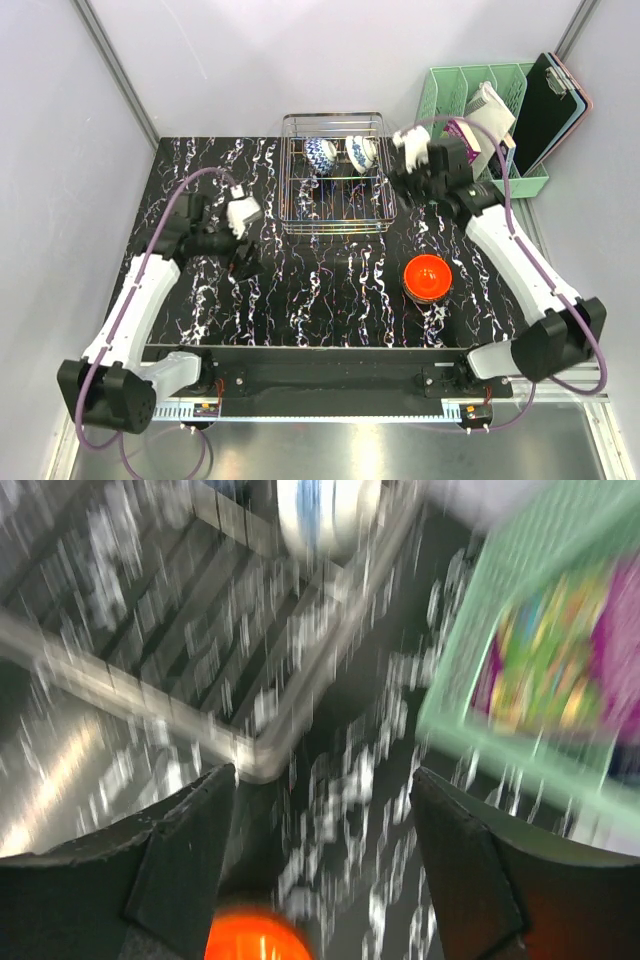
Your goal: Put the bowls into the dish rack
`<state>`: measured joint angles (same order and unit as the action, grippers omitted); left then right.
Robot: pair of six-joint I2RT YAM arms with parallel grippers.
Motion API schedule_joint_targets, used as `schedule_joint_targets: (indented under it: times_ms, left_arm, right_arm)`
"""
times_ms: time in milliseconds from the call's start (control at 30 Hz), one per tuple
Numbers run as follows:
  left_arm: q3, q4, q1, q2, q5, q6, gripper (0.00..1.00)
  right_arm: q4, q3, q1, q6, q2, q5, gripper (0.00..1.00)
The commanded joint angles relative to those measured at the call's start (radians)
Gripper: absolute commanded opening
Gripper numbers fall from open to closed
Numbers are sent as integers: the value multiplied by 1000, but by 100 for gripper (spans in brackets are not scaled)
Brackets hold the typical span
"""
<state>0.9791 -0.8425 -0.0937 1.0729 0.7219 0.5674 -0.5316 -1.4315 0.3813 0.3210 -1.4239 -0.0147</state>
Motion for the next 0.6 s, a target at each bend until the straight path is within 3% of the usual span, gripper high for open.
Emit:
schedule_joint_targets:
  times_ms: [0,300,567]
  left_arm:
    - [136,79,-128,73,-121,-76,99]
    - [231,88,-313,194,-211,-66,99]
    - [283,75,-363,229,-219,-70,99]
  right_arm:
    - [-139,194,-28,58,155,30,74]
    - [-189,466,-96,99,361,-7,70]
    - [-196,543,-150,122,355,12,69]
